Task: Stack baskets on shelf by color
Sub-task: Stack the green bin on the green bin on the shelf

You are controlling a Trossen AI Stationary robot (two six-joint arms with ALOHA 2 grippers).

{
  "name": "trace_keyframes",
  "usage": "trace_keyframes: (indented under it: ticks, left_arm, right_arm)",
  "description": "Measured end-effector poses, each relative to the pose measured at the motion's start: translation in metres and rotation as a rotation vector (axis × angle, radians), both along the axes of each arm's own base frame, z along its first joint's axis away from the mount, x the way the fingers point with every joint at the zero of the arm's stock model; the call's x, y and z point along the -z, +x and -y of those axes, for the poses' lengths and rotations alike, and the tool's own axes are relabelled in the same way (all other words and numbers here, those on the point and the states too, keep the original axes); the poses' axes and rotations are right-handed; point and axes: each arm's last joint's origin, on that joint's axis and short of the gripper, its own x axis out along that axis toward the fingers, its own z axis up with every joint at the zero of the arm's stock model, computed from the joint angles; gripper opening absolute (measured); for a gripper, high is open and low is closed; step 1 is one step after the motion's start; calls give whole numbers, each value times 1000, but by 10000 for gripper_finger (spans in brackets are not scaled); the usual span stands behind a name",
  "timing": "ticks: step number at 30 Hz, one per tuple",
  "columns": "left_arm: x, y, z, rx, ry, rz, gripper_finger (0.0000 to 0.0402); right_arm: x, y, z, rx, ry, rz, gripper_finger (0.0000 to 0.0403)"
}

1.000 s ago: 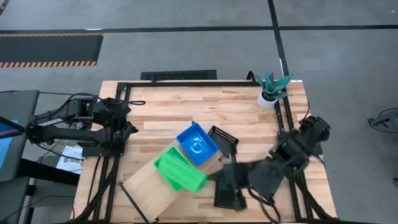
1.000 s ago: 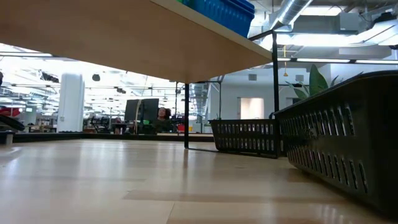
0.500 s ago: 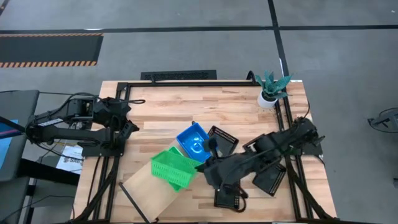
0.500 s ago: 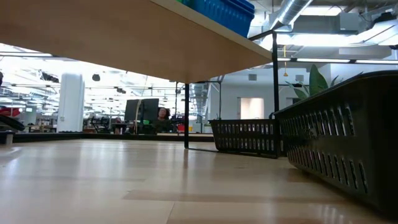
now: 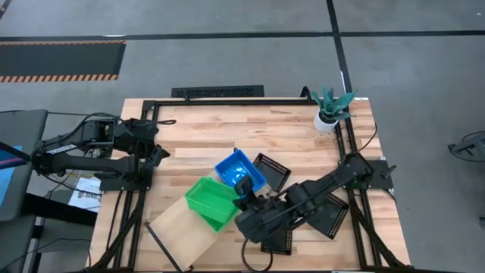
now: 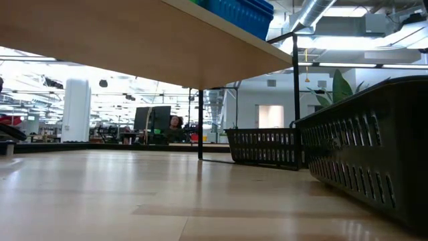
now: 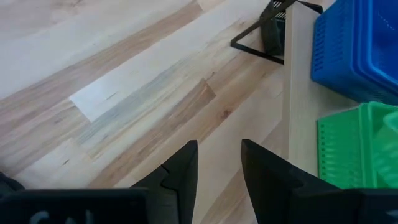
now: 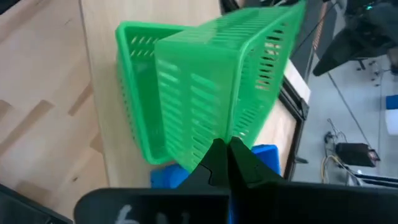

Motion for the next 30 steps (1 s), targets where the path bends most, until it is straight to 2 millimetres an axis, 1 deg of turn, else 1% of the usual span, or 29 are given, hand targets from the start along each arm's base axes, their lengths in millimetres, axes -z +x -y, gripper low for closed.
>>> trace_keyframes:
  ticks: [7, 13, 17, 21, 30]
  left_arm:
    - [0, 0, 0, 0, 0, 0, 110]
    - [0, 0, 0, -1, 2, 0, 110]
    - [0, 0, 0, -3, 2, 0, 110]
    - [0, 0, 0, -9, -3, 0, 110]
    - [0, 0, 0, -10, -4, 0, 110]
  right_arm:
    - [-2, -1, 3, 48, -59, 29, 1]
    - [-1, -3, 4, 27, -86, -5, 3]
    - [0, -4, 4, 26, -93, -18, 12]
    - [0, -4, 5, 29, -98, -20, 35]
    - [0, -4, 5, 36, -112, -17, 110]
